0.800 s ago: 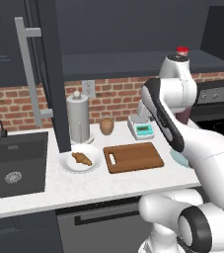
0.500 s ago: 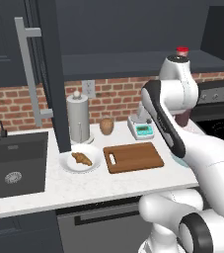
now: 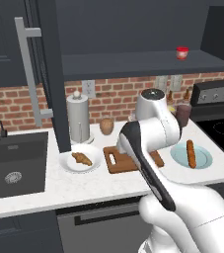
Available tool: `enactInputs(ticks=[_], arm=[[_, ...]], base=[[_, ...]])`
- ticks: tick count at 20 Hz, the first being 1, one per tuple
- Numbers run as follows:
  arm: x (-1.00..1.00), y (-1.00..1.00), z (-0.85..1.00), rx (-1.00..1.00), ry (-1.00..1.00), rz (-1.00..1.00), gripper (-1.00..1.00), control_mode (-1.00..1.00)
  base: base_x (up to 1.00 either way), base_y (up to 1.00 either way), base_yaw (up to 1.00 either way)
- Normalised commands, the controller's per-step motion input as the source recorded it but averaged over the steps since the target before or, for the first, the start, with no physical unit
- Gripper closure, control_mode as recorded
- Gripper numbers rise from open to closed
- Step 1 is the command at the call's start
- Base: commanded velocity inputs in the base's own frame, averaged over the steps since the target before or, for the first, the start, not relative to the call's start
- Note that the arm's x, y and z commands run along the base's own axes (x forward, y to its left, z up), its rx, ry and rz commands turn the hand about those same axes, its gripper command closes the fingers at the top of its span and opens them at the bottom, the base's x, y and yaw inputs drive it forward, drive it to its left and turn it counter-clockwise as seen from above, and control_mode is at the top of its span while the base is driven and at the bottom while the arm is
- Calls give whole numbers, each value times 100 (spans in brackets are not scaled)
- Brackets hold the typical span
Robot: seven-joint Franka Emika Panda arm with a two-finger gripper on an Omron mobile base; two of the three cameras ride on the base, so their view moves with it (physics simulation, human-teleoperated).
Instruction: From the different types of pastries on the counter, select a croissant and place it on the cutting board. Then retrieve a jar of jam from the cabinet and place it alongside the croissant on the cutting board.
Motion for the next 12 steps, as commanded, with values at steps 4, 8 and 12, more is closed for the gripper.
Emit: enactInputs(ticks=[4, 8, 12], arm=[[54, 77, -36, -12, 3, -2, -100, -100], [63, 98, -28, -6, 0, 0, -100, -100], [59, 56, -17, -5, 2, 0, -100, -100]], base=[[0, 0, 0], [0, 0, 0], [0, 0, 0]])
